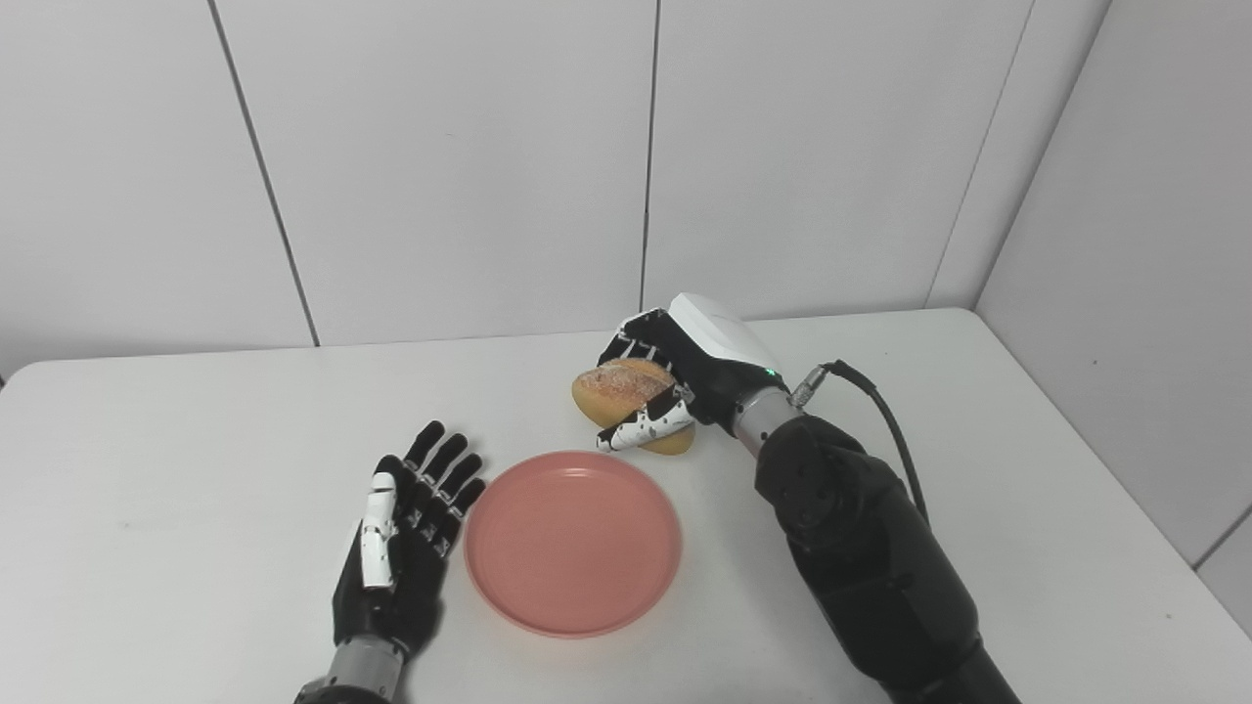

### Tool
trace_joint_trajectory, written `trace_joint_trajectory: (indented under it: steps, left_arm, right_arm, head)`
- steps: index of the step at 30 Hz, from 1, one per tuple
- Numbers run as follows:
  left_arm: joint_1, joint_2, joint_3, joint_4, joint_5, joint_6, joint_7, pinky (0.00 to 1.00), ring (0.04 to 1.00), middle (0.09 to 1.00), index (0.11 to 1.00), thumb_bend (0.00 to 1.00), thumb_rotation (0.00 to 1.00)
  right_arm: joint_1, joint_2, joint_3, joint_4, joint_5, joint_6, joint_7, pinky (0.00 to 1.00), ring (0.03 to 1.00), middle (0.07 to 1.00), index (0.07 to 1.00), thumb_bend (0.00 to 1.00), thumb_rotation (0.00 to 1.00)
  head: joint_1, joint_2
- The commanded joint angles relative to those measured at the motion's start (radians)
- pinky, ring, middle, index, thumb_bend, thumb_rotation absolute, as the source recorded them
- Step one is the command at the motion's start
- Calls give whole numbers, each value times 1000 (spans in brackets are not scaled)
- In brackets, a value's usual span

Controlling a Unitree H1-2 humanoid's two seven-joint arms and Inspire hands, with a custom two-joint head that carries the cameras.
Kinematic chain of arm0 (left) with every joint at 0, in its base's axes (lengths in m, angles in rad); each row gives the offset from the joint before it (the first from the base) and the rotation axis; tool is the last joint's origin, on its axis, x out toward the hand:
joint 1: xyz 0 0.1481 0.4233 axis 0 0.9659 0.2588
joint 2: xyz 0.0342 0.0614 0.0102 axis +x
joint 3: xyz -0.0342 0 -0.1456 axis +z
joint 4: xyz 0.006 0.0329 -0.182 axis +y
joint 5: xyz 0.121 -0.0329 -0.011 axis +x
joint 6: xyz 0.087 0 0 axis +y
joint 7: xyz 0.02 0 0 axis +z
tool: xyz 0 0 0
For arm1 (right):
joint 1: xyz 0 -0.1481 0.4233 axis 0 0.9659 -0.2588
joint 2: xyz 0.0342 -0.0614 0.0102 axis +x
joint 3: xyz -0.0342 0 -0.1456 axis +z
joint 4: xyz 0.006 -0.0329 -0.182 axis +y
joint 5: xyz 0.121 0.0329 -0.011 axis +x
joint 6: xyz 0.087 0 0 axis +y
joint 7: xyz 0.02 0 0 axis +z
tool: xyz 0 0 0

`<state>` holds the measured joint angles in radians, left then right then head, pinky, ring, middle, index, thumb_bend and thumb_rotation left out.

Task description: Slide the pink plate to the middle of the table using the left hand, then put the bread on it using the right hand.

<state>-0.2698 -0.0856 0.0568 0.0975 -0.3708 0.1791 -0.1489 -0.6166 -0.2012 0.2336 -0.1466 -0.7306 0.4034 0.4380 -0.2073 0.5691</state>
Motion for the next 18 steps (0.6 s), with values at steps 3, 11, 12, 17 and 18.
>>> trace_joint_trajectory:
  steps: [3,11,12,17,18]
  left_arm:
    - [33,-21,-17,7,18,48,28,900,881,889,870,412,1000]
    - [36,-38,-37,0,45,43,51,894,875,884,872,406,1000]
    - [36,-41,-37,-1,46,44,55,889,872,882,869,405,1000]
    - [33,-53,-41,-3,57,48,66,879,865,877,865,402,1000]
    - [32,-56,-40,-3,55,50,69,879,865,876,864,404,1000]
  right_arm:
    - [-21,-46,16,-26,75,-103,-2,343,393,487,472,530,0]
    - [-17,-106,85,0,171,-243,27,309,352,447,509,527,0]
    - [-17,-109,90,3,179,-253,27,311,354,446,511,527,0]
    - [-12,-122,114,26,206,-325,25,305,351,440,514,527,0]
    - [-11,-123,118,30,210,-339,26,305,349,439,513,527,0]
  head:
    - [34,7]
    - [83,15]
    - [83,15]
    - [106,20]
    - [109,20]
